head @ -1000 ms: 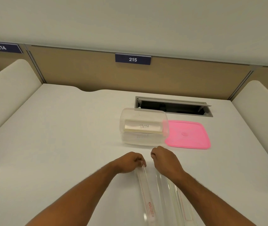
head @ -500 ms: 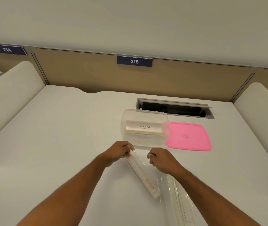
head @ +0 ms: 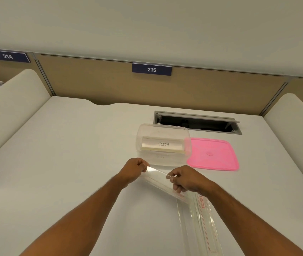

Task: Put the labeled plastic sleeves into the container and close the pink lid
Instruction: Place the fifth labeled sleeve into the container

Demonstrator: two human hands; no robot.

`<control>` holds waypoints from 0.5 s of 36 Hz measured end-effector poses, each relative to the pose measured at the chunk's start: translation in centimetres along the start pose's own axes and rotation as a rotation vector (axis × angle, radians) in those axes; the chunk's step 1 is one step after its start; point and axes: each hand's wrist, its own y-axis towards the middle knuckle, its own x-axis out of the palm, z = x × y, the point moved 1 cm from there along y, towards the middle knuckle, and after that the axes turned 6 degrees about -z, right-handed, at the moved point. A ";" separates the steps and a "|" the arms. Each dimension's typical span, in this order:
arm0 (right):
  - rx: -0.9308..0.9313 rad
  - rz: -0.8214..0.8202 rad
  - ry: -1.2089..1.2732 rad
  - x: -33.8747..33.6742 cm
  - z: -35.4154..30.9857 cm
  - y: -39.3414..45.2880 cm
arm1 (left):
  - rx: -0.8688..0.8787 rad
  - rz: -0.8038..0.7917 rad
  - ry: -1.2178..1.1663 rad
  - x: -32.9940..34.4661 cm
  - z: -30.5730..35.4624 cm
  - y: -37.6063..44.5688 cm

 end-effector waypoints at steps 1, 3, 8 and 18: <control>-0.003 0.017 0.013 -0.3 0.0 -0.1 | 0.019 -0.003 0.070 0.0 0.0 0.0; -0.006 0.036 0.062 -1.0 0.0 -0.2 | 0.058 -0.013 0.207 0.2 0.1 0.0; 0.034 0.047 0.130 -2.5 -0.1 -0.3 | 0.152 -0.041 0.363 0.8 0.5 -0.4; 0.204 0.027 0.212 -4.0 0.6 -0.5 | 0.326 -0.192 0.668 1.5 1.3 -1.1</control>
